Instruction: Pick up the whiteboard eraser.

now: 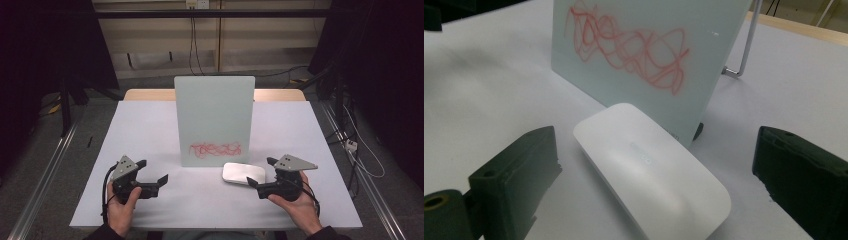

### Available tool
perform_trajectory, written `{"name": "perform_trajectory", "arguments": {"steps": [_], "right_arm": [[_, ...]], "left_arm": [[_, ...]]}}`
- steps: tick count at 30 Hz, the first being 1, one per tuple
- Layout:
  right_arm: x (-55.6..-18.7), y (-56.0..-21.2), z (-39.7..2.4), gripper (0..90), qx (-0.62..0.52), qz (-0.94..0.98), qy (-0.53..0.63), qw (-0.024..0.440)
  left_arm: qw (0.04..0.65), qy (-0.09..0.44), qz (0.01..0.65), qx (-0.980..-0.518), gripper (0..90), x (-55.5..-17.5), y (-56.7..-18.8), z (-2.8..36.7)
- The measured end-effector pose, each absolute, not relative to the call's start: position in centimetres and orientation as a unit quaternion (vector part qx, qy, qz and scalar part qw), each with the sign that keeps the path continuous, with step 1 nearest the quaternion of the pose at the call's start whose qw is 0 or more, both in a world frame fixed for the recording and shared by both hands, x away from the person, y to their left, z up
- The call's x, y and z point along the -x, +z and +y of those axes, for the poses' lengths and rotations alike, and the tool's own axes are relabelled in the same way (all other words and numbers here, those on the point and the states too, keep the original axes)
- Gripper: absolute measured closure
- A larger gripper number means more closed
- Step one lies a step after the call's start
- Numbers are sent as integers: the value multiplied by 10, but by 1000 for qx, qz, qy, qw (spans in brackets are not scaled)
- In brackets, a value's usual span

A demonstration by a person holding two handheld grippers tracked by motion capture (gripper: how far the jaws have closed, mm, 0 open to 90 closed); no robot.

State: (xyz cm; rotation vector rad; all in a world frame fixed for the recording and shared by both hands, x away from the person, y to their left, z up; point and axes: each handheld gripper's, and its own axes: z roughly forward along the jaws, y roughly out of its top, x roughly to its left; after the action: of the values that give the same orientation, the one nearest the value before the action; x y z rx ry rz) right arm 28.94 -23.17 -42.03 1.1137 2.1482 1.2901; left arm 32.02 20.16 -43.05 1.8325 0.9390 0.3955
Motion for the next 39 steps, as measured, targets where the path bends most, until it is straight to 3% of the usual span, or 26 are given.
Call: {"name": "perform_trajectory", "arguments": {"steps": [8,19,32,39], "right_arm": [[-303,-415,-223,91,-360,799,432,214],[-332,-419,-213,107,-316,852,380,171],[-350,-426,-207,242,-265,894,339,122],[-357,-432,-203,246,-239,909,328,94]], "left_arm": [[496,161,388,-760,41,-321,-431,201],[497,160,385,-761,40,-321,-431,201],[499,154,386,-760,40,-321,-431,202],[500,148,386,-761,40,-321,-432,201]]}}
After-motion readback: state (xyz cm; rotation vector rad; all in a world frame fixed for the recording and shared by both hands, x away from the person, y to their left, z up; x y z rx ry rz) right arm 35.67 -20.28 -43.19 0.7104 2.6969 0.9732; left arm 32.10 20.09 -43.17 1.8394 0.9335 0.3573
